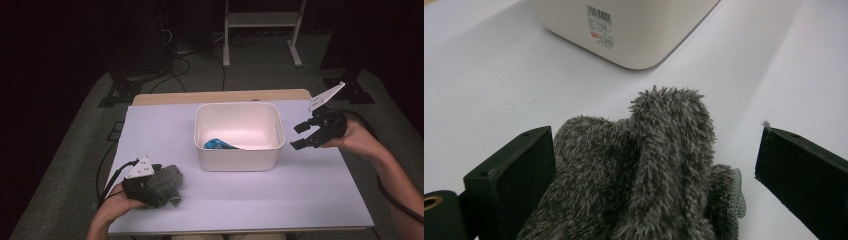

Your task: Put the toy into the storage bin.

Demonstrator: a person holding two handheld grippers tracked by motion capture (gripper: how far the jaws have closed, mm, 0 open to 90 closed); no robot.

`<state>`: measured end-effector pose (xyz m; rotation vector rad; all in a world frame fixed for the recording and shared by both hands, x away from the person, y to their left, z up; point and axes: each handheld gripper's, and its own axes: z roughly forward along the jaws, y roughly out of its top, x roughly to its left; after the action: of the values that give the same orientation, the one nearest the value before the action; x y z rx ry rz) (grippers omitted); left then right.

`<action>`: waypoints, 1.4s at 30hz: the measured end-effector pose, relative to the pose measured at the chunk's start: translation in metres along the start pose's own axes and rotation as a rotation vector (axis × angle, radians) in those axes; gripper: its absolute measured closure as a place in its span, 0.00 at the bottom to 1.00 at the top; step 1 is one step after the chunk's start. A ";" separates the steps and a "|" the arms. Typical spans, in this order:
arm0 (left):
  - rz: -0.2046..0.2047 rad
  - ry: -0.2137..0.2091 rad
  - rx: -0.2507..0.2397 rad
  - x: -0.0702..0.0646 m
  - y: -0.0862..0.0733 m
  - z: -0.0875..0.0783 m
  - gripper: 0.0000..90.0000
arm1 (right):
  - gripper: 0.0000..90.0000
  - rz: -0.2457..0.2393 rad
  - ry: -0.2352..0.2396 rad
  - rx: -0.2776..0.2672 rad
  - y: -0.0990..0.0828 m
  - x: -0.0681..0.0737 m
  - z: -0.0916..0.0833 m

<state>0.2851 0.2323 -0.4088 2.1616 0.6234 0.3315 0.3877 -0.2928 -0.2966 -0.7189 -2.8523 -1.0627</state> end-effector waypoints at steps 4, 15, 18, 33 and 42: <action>0.002 0.001 0.001 0.000 0.000 -0.001 0.03 | 0.26 0.010 0.002 -0.013 -0.009 -0.002 0.003; -0.010 -0.002 -0.004 0.001 -0.001 -0.001 0.03 | 0.24 0.039 0.009 -0.029 -0.030 -0.008 0.011; -0.016 0.000 -0.009 0.001 -0.002 -0.002 0.03 | 0.23 0.051 0.010 -0.038 -0.038 -0.009 0.014; -0.012 -0.003 -0.002 0.000 -0.003 -0.001 0.03 | 0.20 0.114 0.028 -0.061 -0.075 -0.016 0.034; -0.011 -0.001 0.004 0.001 -0.003 -0.001 0.03 | 0.20 0.145 0.028 -0.088 -0.095 -0.016 0.043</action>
<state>0.2842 0.2350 -0.4110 2.1609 0.6360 0.3233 0.3679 -0.3356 -0.3907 -0.8942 -2.6962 -1.1727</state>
